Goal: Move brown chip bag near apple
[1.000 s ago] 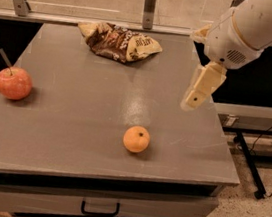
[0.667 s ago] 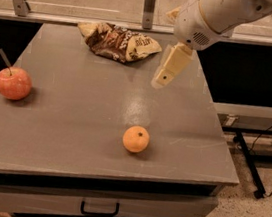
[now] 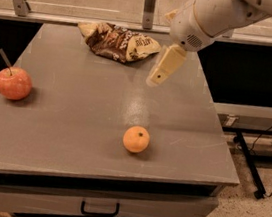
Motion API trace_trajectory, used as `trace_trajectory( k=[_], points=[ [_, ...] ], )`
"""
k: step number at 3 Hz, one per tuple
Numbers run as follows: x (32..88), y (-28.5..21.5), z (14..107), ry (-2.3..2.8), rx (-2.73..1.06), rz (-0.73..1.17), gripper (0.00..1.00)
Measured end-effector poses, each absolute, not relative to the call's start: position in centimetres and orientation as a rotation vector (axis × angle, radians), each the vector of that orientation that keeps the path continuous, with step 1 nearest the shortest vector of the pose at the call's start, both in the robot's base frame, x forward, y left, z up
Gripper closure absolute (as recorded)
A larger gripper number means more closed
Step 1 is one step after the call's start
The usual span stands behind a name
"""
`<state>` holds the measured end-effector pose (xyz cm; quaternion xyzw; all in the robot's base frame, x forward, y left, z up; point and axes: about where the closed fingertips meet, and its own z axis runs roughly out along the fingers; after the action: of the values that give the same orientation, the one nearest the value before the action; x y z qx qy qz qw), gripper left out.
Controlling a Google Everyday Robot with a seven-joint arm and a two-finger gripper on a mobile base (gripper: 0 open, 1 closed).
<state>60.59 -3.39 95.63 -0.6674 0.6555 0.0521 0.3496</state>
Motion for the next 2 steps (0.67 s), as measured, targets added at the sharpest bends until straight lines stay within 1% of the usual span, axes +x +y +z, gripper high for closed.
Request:
trace_trajectory(
  k=[1, 2],
  points=[
    [65.1, -0.7, 93.5, 1.665, -1.672, 0.162, 0.0],
    [70.8, 1.6, 90.6, 1.652, -1.597, 0.191, 0.0]
  ],
)
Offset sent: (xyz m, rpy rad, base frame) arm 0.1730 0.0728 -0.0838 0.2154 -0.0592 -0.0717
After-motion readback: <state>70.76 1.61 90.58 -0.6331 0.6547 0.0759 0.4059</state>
